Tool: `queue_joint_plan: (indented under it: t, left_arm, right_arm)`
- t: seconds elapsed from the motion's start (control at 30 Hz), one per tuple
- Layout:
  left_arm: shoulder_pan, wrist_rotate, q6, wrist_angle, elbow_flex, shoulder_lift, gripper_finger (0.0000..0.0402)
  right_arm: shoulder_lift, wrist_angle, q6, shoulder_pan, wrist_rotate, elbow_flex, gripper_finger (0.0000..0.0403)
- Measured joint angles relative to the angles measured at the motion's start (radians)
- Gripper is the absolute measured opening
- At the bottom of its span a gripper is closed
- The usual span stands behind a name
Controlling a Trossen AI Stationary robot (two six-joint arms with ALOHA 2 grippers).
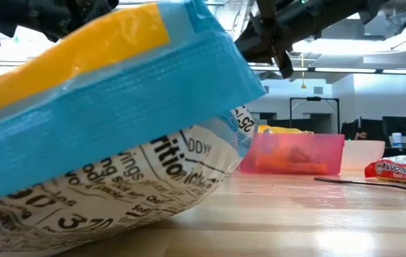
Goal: Pick & Place Food Item
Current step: Put the silver spoon into the green bin
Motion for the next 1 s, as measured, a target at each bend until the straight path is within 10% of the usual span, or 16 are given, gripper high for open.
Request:
queue_joint_plan:
  t: [0.7,1.0]
  left_arm:
    - [0.036,-0.082,-0.207,0.178,0.000,0.180,0.0001]
    - [0.004,-0.076,0.398,0.167,0.000,0.180,0.0001]
  right_arm:
    - [-0.005,0.148,-0.109,-0.126,-0.050,0.000,0.0000]
    - [-0.020,0.096,-0.068,-0.178,-0.206,0.000,0.0000]
